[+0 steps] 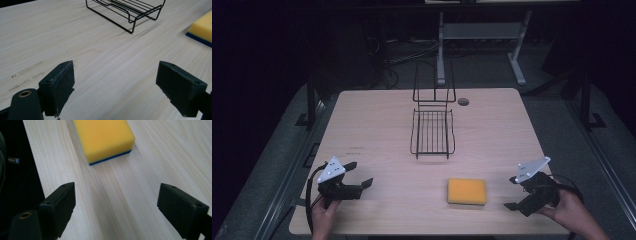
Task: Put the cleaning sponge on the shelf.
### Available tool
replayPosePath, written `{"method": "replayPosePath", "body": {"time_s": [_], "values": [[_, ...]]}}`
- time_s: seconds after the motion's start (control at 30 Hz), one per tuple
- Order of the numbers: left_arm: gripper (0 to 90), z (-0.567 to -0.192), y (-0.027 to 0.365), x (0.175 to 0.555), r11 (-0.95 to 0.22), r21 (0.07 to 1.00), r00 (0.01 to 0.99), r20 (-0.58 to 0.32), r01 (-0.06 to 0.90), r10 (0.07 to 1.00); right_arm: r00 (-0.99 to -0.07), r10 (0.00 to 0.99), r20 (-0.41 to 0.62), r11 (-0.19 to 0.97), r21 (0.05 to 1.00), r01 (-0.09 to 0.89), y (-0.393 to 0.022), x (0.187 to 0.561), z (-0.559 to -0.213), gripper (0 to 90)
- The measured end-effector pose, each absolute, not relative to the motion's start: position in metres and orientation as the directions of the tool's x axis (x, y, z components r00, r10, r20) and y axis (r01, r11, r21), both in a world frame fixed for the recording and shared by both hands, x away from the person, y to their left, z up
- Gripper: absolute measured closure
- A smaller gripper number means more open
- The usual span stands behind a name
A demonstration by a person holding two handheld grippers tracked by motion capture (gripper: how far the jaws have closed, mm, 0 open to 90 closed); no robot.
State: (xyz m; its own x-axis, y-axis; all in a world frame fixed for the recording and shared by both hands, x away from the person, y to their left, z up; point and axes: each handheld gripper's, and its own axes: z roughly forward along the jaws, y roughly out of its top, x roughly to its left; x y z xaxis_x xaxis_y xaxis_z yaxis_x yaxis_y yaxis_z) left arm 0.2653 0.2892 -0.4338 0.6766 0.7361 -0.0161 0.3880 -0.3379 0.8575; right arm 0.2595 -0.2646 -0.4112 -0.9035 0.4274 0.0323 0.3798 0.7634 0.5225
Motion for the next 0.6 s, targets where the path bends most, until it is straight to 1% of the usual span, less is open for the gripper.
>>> {"method": "replayPosePath", "body": {"time_s": [0.23, 0.6], "values": [[14.6, -0.433, 0.29, 0.265, -0.341, 0.858, 0.68, -0.012, 0.384, 0.733, -0.913, 0.406, 0.04, 0.779, 0.507, 0.368, -0.252, 0.267, -0.409, 14.5], [14.6, -0.433, 0.292, 0.266, -0.332, 0.861, 0.676, -0.018, 0.385, 0.737, -0.936, 0.351, 0.037, 0.805, 0.499, 0.322, -0.23, 0.278, -0.407, 14.5]]}}
